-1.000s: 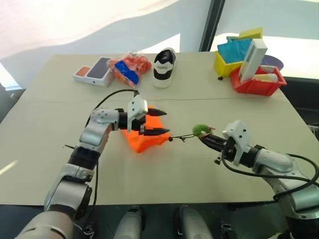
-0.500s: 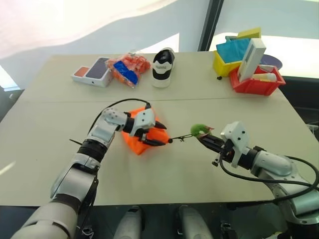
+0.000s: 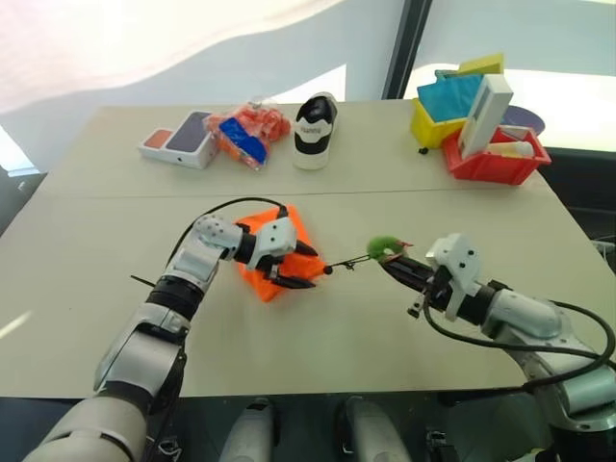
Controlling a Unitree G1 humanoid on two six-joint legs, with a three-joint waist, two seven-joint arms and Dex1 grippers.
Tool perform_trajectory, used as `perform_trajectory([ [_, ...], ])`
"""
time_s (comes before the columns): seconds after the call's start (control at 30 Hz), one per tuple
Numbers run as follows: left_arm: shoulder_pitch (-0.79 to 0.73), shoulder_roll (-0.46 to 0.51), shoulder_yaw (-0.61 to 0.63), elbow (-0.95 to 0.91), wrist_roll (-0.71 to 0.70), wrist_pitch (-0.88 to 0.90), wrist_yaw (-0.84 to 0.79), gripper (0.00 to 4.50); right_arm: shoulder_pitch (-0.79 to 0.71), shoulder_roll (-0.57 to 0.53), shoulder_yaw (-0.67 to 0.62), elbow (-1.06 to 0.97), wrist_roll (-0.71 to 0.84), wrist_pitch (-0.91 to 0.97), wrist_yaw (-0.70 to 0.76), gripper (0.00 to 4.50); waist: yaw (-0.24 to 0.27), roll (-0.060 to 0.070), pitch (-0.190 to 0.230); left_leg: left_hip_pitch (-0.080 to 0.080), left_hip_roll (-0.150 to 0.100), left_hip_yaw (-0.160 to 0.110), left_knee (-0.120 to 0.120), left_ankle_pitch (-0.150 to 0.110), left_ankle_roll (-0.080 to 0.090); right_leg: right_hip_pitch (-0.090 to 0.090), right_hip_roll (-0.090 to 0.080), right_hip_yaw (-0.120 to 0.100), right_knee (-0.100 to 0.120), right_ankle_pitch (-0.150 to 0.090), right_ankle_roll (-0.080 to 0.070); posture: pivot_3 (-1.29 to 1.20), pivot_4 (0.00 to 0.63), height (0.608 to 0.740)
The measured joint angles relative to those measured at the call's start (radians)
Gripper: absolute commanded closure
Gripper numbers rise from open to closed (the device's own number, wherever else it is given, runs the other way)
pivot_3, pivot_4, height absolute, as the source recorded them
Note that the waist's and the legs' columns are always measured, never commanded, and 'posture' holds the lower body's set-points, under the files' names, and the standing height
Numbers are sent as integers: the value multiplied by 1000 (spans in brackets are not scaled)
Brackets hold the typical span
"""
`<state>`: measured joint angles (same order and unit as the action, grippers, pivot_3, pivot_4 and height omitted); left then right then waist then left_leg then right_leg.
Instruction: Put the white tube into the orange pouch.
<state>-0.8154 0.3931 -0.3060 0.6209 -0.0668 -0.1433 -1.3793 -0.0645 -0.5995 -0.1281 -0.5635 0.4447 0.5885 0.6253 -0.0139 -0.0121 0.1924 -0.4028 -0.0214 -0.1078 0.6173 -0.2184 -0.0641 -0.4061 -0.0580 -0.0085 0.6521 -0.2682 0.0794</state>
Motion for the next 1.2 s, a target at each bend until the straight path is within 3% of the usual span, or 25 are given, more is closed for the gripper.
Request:
perform_trajectory([
  [0.33, 22, -2, 11, -20, -8, 23, 11, 1108, -38, 123, -111, 16, 276, 150, -90, 4445, 0, 0, 0, 0, 0, 0, 0, 0, 0, 0, 0, 0, 1, 0, 0, 0, 150, 740],
  [0.77, 28, -2, 50, -35, -22, 44, 40, 1108, -40, 144, -94, 12, 360, 163, -122, 4445, -1, 0, 0, 1, 0, 0, 1, 0, 0, 0, 0, 0, 3, 0, 0, 0, 150, 740],
  [0.97, 47, -2, 56, -57, -48, 84, 25, 1108, 16, 49, -54, -54, 348, 151, -49, 4445, -1, 0, 0, 1, 0, 0, 2, 0, 0, 0, 0, 0, 3, 0, 0, 0, 150, 740],
  [1.2, 47, -2, 57, -78, -68, 114, 3, 1108, 88, -64, 30, -36, 176, 77, 9, 4445, -1, 0, 0, 1, 0, 0, 5, 0, 0, 1, 1, 0, 4, 0, 0, 0, 150, 740],
])
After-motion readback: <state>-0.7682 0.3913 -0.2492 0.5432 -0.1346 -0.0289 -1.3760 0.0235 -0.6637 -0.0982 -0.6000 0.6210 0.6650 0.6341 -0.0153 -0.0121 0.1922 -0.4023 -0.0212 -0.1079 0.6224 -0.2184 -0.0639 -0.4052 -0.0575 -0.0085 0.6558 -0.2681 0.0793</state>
